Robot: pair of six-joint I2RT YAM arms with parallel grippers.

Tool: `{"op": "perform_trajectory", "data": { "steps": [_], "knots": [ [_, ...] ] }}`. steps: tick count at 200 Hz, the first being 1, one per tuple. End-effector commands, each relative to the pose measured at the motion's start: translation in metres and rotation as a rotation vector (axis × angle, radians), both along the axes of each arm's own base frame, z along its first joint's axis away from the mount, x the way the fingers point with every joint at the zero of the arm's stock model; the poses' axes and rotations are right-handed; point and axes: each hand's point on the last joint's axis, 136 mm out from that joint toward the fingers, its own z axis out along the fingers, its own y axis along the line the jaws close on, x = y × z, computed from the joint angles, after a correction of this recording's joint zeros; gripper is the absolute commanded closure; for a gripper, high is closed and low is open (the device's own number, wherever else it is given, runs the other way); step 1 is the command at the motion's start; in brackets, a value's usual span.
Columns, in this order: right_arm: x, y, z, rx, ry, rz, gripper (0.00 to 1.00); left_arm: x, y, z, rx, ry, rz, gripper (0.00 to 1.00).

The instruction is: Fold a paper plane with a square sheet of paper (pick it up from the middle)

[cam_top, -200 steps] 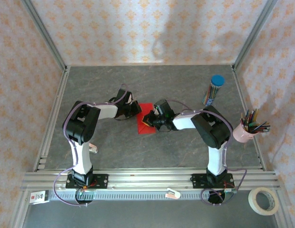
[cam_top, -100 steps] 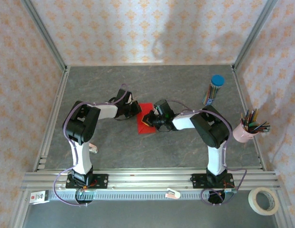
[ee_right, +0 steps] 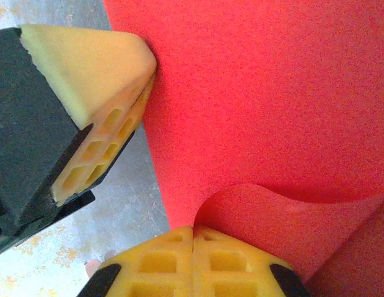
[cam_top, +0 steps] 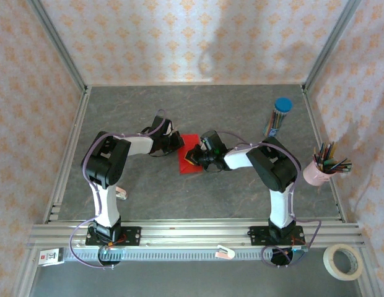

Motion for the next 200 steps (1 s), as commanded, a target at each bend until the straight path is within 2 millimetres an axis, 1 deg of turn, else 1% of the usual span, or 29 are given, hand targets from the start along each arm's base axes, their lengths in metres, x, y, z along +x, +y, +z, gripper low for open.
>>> {"op": "perform_trajectory", "data": {
  "steps": [1,89,116,132,150,166,178,188,190,192,200],
  "knots": [
    [0.002,0.004,0.003,0.013,-0.017,-0.003,1.0,-0.017,0.007,-0.025,0.04,0.079,-0.002,0.93],
    [0.002,0.002,-0.01,-0.016,0.005,-0.012,1.0,-0.02,0.006,-0.026,0.038,0.083,-0.002,0.93],
    [0.0,-0.002,-0.018,-0.043,0.024,-0.017,1.0,-0.02,0.006,-0.026,0.037,0.084,-0.001,0.92],
    [-0.003,-0.005,-0.025,-0.075,0.043,-0.013,0.99,-0.018,0.005,-0.021,0.031,0.078,-0.004,0.92],
    [-0.007,-0.011,-0.034,-0.119,0.069,-0.011,0.94,-0.01,-0.001,-0.005,0.011,0.053,-0.013,0.91],
    [-0.01,-0.014,-0.039,-0.138,0.084,-0.011,0.9,0.002,-0.003,0.016,-0.001,0.011,-0.006,0.9],
    [-0.012,-0.015,-0.043,-0.145,0.099,-0.01,0.88,0.012,-0.002,0.032,-0.013,-0.022,0.017,0.89],
    [-0.013,-0.016,-0.045,-0.151,0.106,-0.011,0.86,0.02,0.002,0.037,-0.012,-0.036,0.041,0.88],
    [-0.013,-0.016,-0.046,-0.153,0.106,-0.01,0.86,0.022,0.003,0.049,-0.02,-0.06,0.045,0.88],
    [-0.013,-0.016,-0.046,-0.155,0.107,-0.009,0.86,0.023,0.004,0.053,-0.022,-0.069,0.051,0.88],
    [-0.014,-0.018,-0.047,-0.165,0.109,-0.008,0.84,0.028,0.009,0.062,-0.023,-0.088,0.07,0.87]
  ]
}}
